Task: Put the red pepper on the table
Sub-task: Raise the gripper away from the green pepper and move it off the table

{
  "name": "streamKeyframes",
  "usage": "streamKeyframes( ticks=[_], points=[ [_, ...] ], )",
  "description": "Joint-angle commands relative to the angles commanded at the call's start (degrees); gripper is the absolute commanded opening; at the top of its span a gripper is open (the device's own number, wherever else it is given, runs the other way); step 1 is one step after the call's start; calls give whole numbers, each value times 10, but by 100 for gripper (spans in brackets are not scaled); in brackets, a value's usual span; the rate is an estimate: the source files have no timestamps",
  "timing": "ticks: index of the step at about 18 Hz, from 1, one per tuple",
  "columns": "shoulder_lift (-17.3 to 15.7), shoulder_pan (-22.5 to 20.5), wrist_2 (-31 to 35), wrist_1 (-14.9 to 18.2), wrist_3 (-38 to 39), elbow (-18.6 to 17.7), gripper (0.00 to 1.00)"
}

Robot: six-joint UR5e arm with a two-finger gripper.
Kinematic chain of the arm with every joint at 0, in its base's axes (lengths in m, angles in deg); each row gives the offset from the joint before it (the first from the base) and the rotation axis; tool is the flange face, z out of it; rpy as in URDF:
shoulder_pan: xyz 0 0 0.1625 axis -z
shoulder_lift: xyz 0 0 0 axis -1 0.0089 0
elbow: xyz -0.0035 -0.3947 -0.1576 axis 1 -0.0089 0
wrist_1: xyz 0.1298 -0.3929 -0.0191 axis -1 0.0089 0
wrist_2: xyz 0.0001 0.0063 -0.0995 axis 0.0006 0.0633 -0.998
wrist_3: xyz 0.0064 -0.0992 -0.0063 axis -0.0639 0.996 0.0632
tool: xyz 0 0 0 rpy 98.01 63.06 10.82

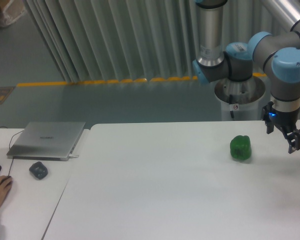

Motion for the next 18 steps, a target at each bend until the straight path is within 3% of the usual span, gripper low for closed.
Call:
streamKeyframes(
  ticks=[5,8,11,18],
  points=[
    [-1,0,-10,-4,2,2,100],
    [1,3,6,-18,9,-5,100],
    [-1,-3,5,-57,2,-19,100],
    [1,-9,10,-76,-29,-8,100]
  ],
)
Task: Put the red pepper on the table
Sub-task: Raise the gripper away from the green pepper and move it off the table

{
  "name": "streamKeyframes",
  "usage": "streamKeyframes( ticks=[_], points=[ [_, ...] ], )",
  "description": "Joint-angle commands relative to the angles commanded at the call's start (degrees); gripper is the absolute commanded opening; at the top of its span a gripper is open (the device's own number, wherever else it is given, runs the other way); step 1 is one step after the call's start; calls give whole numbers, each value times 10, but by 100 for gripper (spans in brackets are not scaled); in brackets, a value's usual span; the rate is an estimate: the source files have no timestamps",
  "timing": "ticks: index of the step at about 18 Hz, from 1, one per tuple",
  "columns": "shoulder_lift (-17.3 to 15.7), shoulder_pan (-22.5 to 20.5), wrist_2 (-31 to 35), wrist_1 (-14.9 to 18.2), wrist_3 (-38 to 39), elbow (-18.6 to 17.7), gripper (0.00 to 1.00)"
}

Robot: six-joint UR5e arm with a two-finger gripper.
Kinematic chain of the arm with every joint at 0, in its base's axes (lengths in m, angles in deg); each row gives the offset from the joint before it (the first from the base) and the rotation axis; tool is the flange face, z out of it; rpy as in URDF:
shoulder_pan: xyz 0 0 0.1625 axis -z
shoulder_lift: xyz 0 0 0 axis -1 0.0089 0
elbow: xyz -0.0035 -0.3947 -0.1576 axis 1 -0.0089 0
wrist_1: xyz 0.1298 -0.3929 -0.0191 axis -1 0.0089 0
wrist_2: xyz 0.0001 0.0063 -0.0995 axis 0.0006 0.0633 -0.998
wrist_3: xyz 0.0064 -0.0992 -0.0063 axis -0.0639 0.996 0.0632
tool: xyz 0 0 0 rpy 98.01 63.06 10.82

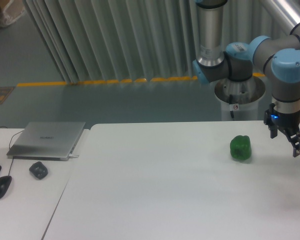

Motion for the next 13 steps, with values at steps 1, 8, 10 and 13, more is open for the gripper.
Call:
streamKeyframes(
  ticks=[1,8,10,13],
  points=[
    [2,-8,-1,-13,-9,4,100],
    [47,-70,0,-140,-1,24,100],
    [62,-86,-2,-144,-1,33,100],
    [68,-119,-6,-144,0,40,100]
  ],
)
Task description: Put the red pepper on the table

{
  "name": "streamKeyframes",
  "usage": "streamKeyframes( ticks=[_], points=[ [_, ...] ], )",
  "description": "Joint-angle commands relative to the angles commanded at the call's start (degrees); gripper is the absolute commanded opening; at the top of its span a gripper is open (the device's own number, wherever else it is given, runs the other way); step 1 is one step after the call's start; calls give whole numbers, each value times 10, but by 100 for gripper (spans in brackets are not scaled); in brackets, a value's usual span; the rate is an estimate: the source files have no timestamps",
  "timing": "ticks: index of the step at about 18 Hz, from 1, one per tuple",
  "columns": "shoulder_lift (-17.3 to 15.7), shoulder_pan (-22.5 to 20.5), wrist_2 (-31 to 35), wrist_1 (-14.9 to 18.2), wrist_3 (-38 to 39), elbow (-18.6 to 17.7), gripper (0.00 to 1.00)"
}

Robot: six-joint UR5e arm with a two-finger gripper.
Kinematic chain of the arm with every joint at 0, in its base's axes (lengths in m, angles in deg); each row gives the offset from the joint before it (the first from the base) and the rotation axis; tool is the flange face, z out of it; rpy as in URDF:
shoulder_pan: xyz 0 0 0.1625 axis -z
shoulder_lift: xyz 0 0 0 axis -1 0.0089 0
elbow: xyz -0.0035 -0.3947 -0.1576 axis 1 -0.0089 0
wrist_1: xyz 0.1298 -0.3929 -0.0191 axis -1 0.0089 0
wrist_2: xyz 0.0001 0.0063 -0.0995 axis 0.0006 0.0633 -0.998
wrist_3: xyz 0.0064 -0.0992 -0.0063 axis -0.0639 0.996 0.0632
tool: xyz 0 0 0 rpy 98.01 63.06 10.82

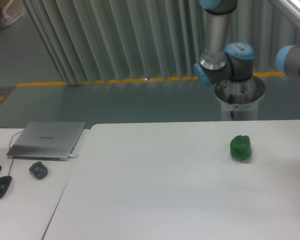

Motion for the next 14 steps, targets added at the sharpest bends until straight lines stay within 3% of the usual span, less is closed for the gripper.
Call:
streamKeyframes(
  ticks=[3,6,12,14],
  points=[
    [15,-21,-11,-12,12,4,100],
    [36,-28,-15,-46,23,18,100],
    [112,-57,-15,-67,21,96,100],
    [124,-59,-15,-70,19,100,100]
  ],
)
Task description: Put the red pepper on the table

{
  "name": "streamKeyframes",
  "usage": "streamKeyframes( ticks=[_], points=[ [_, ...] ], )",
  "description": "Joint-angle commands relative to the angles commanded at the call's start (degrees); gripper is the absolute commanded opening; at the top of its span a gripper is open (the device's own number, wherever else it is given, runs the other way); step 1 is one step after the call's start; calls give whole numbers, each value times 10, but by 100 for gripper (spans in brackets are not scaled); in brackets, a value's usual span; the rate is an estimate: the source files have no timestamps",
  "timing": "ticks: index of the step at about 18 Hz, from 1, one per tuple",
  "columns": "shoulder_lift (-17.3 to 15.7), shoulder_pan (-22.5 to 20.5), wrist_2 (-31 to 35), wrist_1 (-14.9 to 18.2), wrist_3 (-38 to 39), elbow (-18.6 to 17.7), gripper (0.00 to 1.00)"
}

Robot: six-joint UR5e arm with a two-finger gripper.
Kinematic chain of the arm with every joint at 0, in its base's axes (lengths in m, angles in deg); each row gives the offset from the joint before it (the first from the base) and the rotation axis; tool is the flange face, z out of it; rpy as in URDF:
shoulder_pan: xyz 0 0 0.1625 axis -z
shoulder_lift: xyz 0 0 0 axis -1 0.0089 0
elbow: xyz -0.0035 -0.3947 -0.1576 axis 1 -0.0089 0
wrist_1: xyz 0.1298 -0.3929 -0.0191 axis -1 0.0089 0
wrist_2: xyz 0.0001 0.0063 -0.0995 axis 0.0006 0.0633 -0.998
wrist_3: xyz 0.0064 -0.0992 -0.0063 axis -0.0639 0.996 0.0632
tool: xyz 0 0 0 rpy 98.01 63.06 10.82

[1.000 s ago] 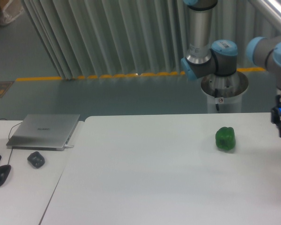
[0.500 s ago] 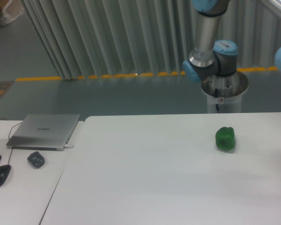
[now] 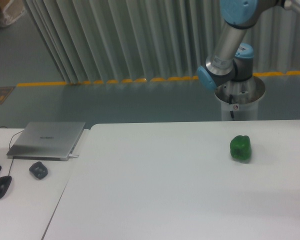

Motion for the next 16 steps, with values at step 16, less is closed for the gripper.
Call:
streamKeyframes(
  ticks=[16],
  points=[
    [51,-5,3,0,-2,3,100]
  ],
)
